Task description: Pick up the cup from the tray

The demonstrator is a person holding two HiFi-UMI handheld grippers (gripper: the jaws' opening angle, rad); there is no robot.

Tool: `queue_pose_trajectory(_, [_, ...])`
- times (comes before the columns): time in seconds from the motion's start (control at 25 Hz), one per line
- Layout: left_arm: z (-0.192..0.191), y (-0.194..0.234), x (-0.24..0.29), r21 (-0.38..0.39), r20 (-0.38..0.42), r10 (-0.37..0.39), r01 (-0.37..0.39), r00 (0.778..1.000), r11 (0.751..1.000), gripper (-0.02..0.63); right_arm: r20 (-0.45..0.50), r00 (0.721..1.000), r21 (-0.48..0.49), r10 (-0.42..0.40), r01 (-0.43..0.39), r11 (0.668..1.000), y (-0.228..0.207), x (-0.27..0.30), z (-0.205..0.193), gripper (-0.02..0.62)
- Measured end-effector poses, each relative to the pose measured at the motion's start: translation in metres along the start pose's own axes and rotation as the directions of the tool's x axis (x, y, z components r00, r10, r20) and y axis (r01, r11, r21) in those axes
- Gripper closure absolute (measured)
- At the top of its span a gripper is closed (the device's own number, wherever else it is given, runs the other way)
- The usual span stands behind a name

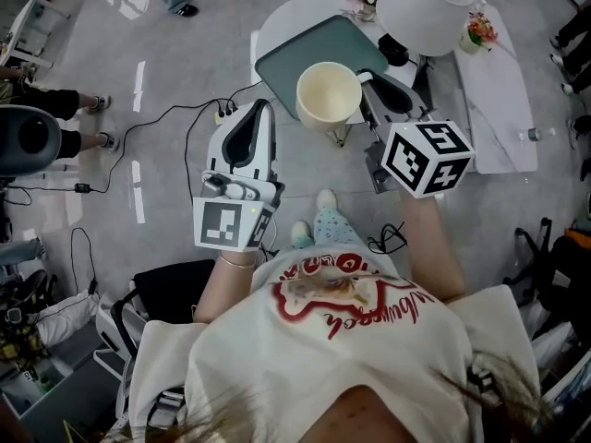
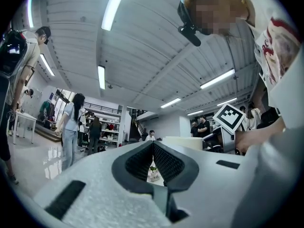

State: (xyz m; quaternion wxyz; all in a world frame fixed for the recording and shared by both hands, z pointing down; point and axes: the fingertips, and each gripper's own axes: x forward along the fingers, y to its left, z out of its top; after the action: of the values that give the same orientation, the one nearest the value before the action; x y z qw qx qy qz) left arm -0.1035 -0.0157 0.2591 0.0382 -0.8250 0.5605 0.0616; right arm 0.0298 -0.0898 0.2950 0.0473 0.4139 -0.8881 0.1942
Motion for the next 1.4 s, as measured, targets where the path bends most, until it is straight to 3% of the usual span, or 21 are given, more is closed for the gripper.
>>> queue_pose_trajectory(0.28, [0.015, -0.013, 0.002, 0.021, 0.032, -0.008, 0.007, 0.999, 1.0, 0.591, 0.044, 0.999, -0.012, 0.003, -0.002, 1.0, -0.001, -0.013, 0.016, 0.552])
queue_pose_trajectory(0.76, [0.032, -0.035, -0.063, 0.013, 0.049, -0.094, 0.093, 0.994, 0.996, 0.591, 0.102, 0.993, 0.003, -0.067, 0.068, 0.998, 0.058, -0.076, -0.009, 0.552])
queue_pose_trajectory(1.4, [0.048, -0.056, -0.085, -0.006, 0.084, -0.06, 0.06, 0.995, 0.998, 0.591, 0.143, 0.987, 0.017, -0.076, 0.074, 0.997, 0.069, -0.118, -0.006, 0.552])
